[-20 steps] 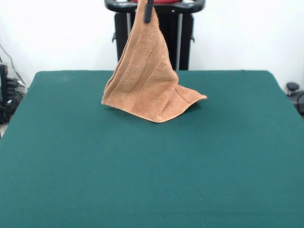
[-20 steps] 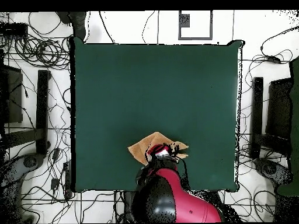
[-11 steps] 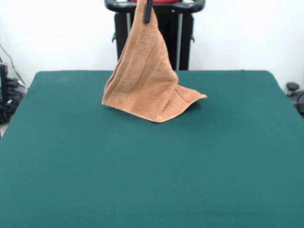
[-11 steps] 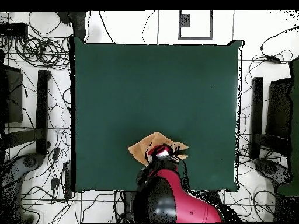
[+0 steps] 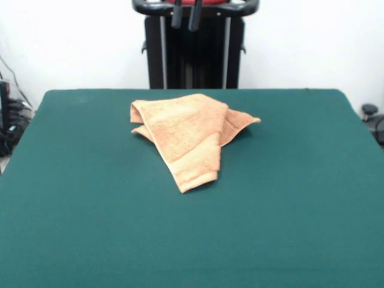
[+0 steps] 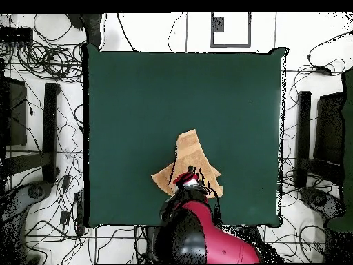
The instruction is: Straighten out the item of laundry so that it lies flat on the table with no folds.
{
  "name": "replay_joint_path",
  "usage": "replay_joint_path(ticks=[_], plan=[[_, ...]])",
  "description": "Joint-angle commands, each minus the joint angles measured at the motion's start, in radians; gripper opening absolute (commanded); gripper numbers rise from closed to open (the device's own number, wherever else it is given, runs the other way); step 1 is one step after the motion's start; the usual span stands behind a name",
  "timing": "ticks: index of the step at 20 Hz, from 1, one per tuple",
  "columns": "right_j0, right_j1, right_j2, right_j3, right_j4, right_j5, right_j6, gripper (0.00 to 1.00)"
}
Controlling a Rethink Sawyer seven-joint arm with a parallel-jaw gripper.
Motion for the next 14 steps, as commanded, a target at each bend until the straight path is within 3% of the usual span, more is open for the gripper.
replay_joint_path(ticks=[1, 14], plan=[[0.018, 0.054, 0.078, 0.073, -0.041, -0.032, 0.075, 1.00], [0.010, 0.054, 0.088, 0.079, -0.040, -0.043, 0.078, 1.00]])
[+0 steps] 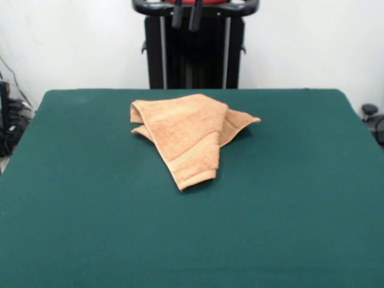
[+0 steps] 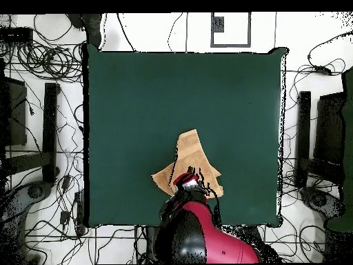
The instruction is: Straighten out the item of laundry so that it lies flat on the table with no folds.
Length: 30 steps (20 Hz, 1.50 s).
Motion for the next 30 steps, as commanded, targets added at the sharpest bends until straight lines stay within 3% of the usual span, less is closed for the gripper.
replay_joint_path(ticks=[1, 3, 5, 8, 10, 14, 26, 29, 30], plan=[[0.012, 0.050, 0.086, 0.075, -0.038, -0.038, 0.079, 1.00], [0.029, 0.009, 0.068, 0.073, -0.021, 0.033, 0.070, 1.00], [0.071, -0.071, 0.016, 0.047, -0.001, 0.201, 0.058, 1.00], [0.241, -0.170, -0.170, -0.130, -0.071, 0.582, 0.165, 1.00], [0.334, -0.188, -0.258, -0.250, -0.125, 0.768, 0.226, 1.00], [0.426, -0.182, -0.325, -0.373, -0.189, 0.940, 0.277, 1.00], [0.576, -0.075, -0.405, -0.362, -0.279, 0.843, 0.556, 1.00], [0.580, -0.055, -0.428, -0.345, -0.301, 0.765, 0.576, 1.00], [0.564, -0.083, -0.432, -0.344, -0.295, 0.776, 0.525, 1.00]])
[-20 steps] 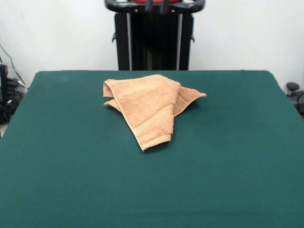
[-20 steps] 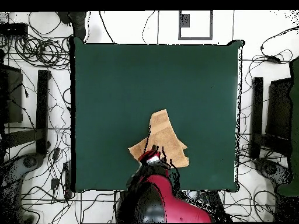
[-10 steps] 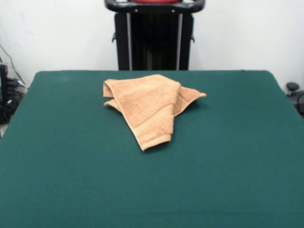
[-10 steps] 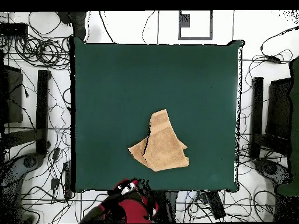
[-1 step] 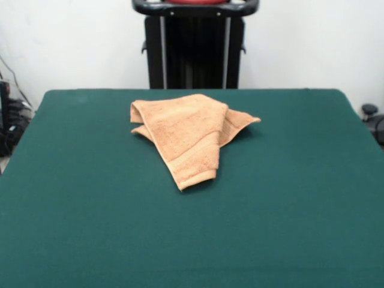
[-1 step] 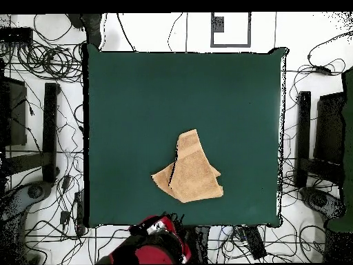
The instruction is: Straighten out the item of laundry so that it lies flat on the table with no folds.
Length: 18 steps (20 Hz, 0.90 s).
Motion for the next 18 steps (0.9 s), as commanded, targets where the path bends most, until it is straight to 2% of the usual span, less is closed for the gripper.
replay_joint_path(ticks=[1, 4, 6, 7, 8, 10, 12, 14, 16, 18], plan=[[0.003, 0.068, -0.052, 0.024, -0.057, -0.047, 0.279, 1.00], [-0.104, -0.121, -0.089, -0.067, -0.038, 0.230, -0.086, 1.00], [-0.154, -0.182, -0.108, -0.150, -0.061, 0.396, -0.258, 1.00], [-0.171, -0.198, -0.106, -0.181, -0.083, 0.447, -0.304, 1.00], [-0.187, -0.212, -0.108, -0.242, -0.132, 0.526, -0.381, 1.00], [-0.218, -0.224, -0.096, -0.314, -0.211, 0.595, -0.482, 1.00], [-0.257, -0.230, -0.076, -0.335, -0.261, 0.571, -0.554, 1.00], [-0.319, -0.231, -0.054, -0.286, -0.235, 0.488, -0.597, 1.00], [-0.360, -0.225, -0.040, -0.195, -0.191, 0.380, -0.588, 1.00], [-0.358, -0.224, -0.029, -0.111, -0.187, 0.298, -0.519, 1.00]])
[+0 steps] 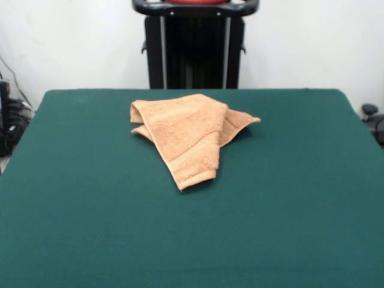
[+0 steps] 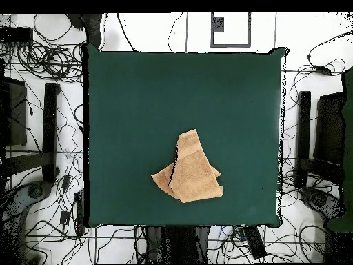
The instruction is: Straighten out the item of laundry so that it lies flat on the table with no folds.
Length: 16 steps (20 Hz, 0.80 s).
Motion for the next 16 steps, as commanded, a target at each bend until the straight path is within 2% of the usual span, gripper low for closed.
replay_joint_path(ticks=[1, 2, 6, 10, 16], plan=[[-0.050, -0.039, 0.000, 0.133, -0.056, -0.146, -0.311, 1.00], [-0.043, -0.039, 0.002, 0.174, -0.054, -0.187, -0.268, 1.00], [-0.051, -0.029, 0.009, 0.278, 0.012, -0.286, -0.218, 1.00], [-0.061, -0.013, 0.016, 0.337, 0.077, -0.343, -0.212, 1.00], [-0.050, 0.000, 0.022, 0.400, 0.119, -0.404, -0.173, 1.00]])
